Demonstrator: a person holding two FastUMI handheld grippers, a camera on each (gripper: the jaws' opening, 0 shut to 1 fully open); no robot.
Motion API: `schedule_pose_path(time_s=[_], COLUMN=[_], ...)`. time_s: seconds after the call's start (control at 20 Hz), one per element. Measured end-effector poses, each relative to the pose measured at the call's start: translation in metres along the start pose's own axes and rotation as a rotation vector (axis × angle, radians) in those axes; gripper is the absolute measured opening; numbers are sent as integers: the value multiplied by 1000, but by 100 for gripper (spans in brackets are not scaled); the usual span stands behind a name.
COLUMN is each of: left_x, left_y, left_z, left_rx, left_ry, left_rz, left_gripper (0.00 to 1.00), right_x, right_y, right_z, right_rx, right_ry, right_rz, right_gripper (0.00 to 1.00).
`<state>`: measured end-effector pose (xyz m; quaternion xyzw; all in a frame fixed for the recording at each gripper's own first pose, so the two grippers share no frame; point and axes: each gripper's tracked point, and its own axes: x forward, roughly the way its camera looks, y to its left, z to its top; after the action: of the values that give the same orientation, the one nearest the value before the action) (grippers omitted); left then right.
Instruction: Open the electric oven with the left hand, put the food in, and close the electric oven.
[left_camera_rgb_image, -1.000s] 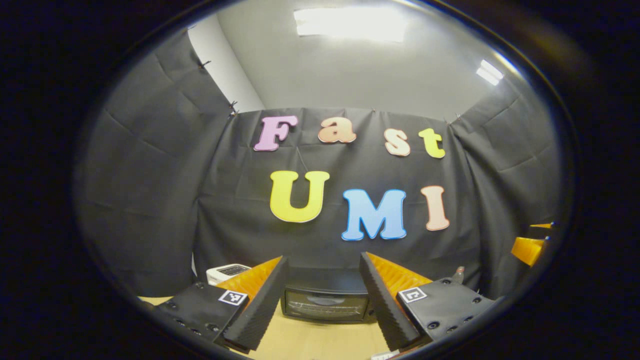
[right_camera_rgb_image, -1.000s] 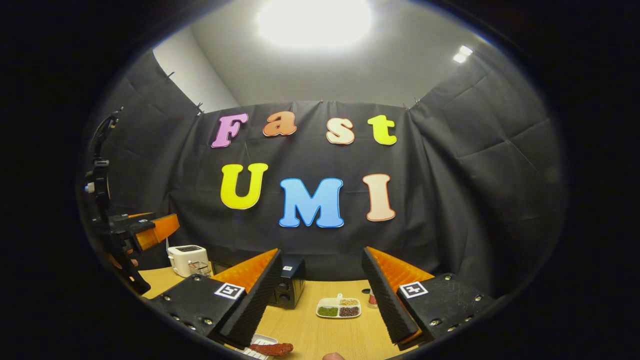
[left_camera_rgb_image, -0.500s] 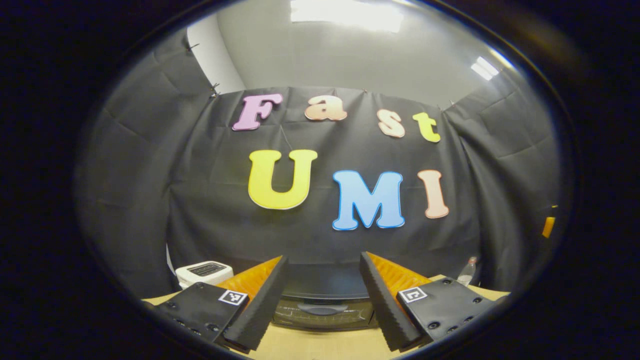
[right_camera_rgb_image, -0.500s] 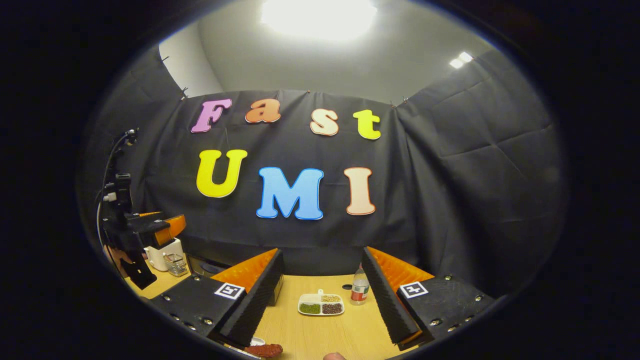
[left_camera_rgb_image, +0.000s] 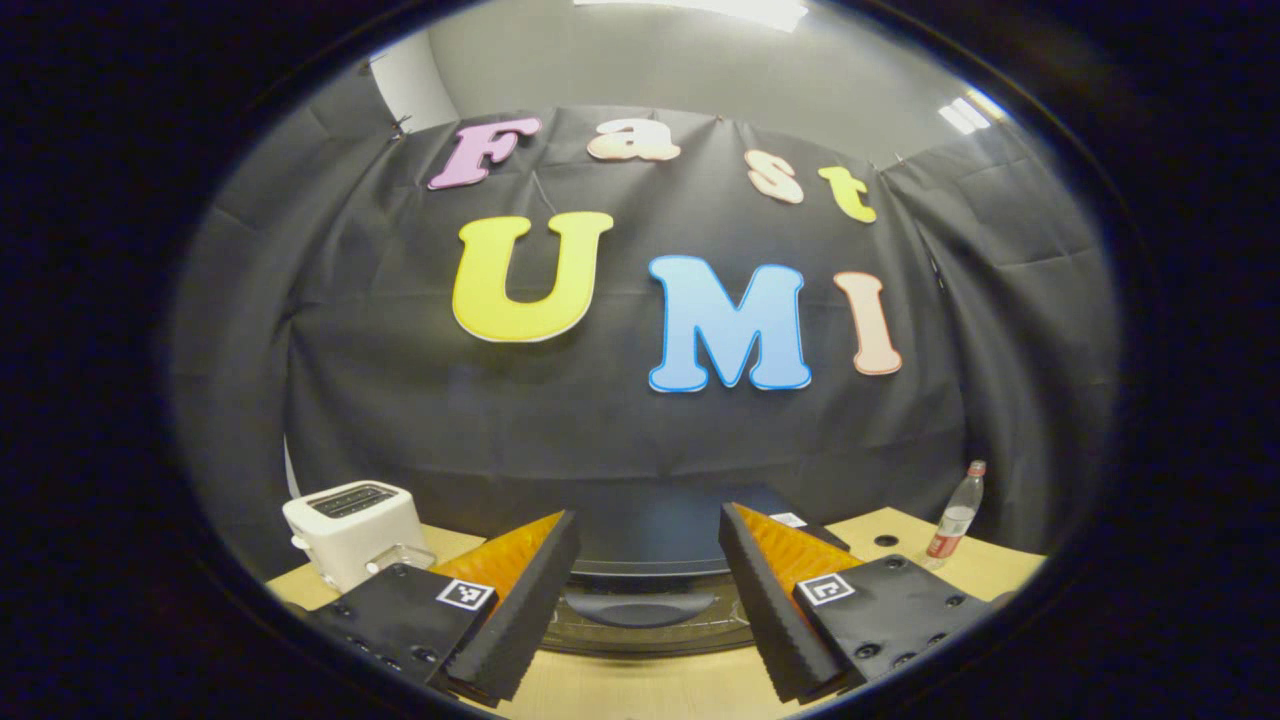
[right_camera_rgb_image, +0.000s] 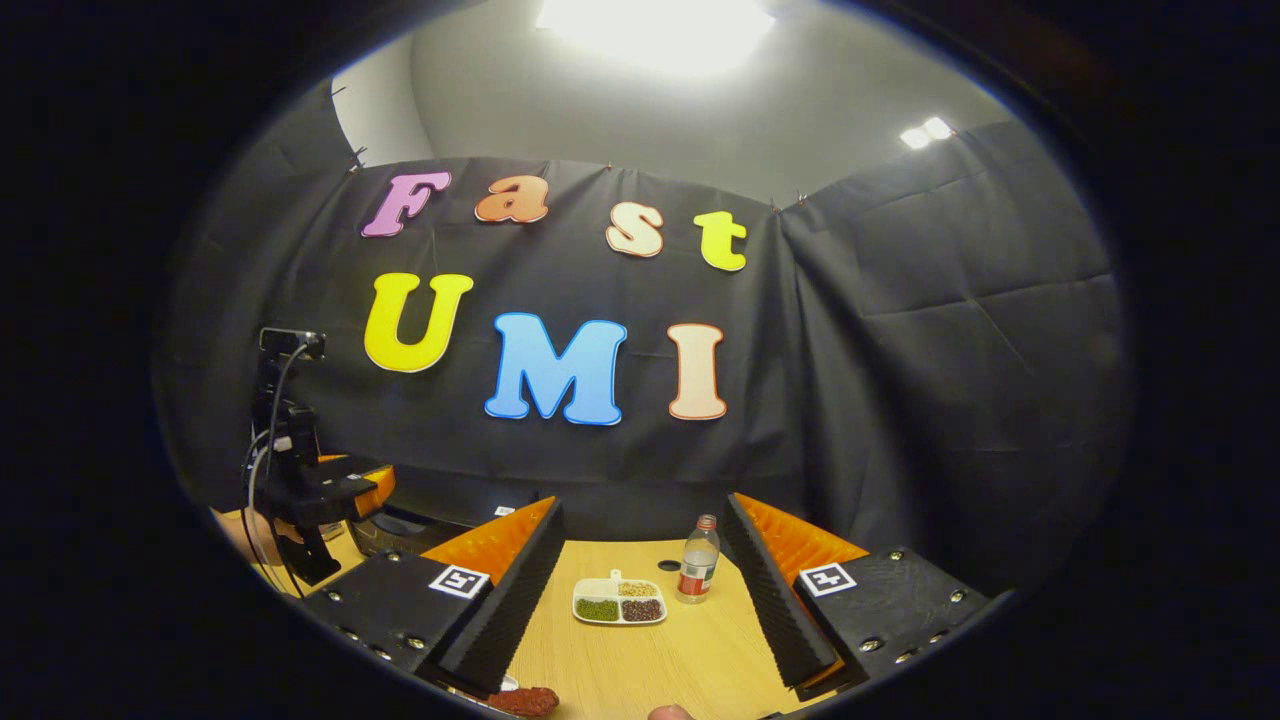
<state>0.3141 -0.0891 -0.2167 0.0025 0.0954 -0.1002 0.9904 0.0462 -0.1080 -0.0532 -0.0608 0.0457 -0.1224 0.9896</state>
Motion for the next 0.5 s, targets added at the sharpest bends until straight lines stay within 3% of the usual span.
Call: schedule_pose_path(time_s=[0.2, 0.25, 0.3, 0.35, 0.4, 0.45, 0.5], left_x=[27, 31, 35, 38, 40, 42, 42], left_y=[-4, -4, -4, -2, 0, 1, 3], left_z=[-34, -43, -50, -57, -63, -69, -73], left_rx=[19, 18, 16, 18, 21, 22, 20], left_ry=[64, 80, 95, 108, 122, 136, 144], left_rz=[-16, -18, -14, -8, -1, 4, 11], left_gripper=[98, 91, 98, 99, 99, 91, 95], right_x=[1, 2, 3, 5, 5, 6, 8], right_y=[-2, -2, -3, -4, -4, -5, -6], right_z=[-6, -8, -10, -10, -11, -12, -12], right_rx=[-16, -12, -9, -7, -7, -9, -13], right_ry=[16, 24, 30, 34, 38, 40, 41], right_rz=[-30, -34, -38, -43, -46, -48, -51], right_gripper=[96, 96, 97, 97, 96, 97, 97])
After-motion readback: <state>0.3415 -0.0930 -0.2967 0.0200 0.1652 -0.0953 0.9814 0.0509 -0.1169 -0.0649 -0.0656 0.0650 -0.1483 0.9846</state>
